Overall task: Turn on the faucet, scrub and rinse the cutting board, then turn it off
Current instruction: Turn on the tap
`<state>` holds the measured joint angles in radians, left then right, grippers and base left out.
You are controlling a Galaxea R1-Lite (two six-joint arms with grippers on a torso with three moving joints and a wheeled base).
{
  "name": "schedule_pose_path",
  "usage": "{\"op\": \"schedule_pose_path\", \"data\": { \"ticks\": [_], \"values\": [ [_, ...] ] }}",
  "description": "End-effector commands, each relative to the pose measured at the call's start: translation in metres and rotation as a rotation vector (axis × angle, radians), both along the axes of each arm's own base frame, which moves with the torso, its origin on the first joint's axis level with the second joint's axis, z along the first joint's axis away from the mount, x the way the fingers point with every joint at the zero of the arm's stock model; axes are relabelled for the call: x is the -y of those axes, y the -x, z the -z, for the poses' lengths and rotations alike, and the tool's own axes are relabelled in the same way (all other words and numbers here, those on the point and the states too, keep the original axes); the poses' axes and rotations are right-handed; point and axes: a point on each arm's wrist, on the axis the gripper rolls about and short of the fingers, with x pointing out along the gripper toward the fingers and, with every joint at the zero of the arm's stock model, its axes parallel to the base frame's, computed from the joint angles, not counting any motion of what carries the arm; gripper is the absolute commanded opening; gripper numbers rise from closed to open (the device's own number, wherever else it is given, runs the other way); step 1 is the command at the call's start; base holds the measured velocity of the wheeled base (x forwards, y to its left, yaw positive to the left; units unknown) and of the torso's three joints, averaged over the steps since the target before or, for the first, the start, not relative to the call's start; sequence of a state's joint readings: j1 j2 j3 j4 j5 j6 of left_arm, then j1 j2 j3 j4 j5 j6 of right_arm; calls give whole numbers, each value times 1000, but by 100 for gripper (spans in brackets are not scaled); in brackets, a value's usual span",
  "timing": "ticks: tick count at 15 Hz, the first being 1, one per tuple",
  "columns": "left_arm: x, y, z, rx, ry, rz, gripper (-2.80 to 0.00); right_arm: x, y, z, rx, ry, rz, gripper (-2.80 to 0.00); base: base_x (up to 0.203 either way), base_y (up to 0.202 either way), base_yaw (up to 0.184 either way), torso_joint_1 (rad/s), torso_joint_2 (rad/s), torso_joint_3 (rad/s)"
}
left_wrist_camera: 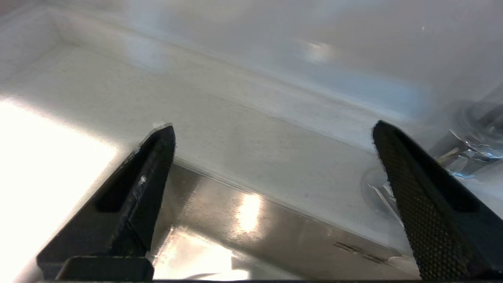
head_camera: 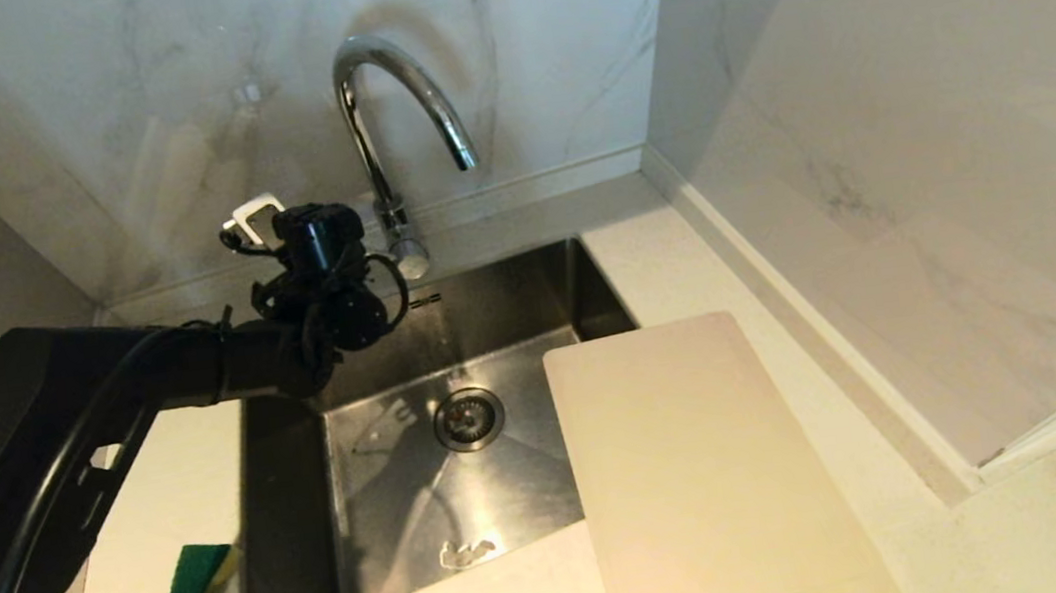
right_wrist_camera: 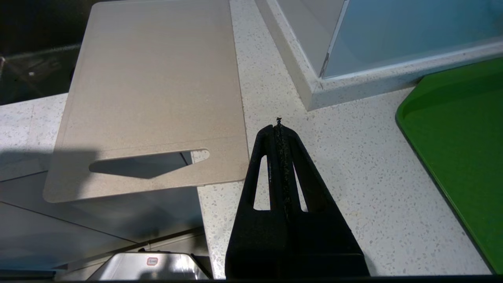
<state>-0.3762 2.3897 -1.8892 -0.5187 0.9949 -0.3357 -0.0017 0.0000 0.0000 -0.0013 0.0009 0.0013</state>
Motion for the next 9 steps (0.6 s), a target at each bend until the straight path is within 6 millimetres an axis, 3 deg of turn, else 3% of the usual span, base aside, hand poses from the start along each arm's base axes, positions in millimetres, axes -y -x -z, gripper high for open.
{"op": "schedule_pose_path", "data": {
  "ticks": [1, 9],
  "values": [
    [5, 14, -15, 22, 12, 29, 0, 0, 0, 0, 0, 0, -1, -280, 0, 0, 0, 0, 0, 0],
    [11, 28, -33, 58, 40, 54, 0, 0, 0, 0, 0, 0, -1, -280, 0, 0, 0, 0, 0, 0]
  ]
}}
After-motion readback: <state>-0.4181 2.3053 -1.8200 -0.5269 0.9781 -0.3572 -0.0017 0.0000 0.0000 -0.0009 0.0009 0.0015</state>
